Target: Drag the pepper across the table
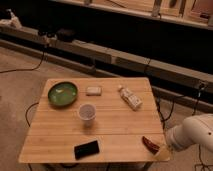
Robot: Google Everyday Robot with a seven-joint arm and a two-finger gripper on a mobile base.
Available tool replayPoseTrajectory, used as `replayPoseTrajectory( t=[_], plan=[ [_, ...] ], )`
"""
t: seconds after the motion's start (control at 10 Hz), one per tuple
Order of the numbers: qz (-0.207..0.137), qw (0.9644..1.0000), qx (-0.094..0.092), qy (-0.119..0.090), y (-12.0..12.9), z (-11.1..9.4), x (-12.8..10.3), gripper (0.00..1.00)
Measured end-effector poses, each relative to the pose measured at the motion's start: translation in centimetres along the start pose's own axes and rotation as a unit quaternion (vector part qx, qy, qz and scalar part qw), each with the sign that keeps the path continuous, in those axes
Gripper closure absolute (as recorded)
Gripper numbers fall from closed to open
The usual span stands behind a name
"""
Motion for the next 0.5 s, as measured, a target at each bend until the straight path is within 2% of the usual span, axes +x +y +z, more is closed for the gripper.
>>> replayPoseTrajectory(
  t=[0.1,0.3,0.5],
  plan=[
    [-0.002,1.0000,0.002,-0.001,0.1,0.4,0.1,0.20],
    [0.007,0.9998,-0.004,-0.017,0.6,1.4,0.1,0.20],
    [0.006,0.9998,-0.005,-0.020,0.6,1.5,0.0,0.20]
  ],
)
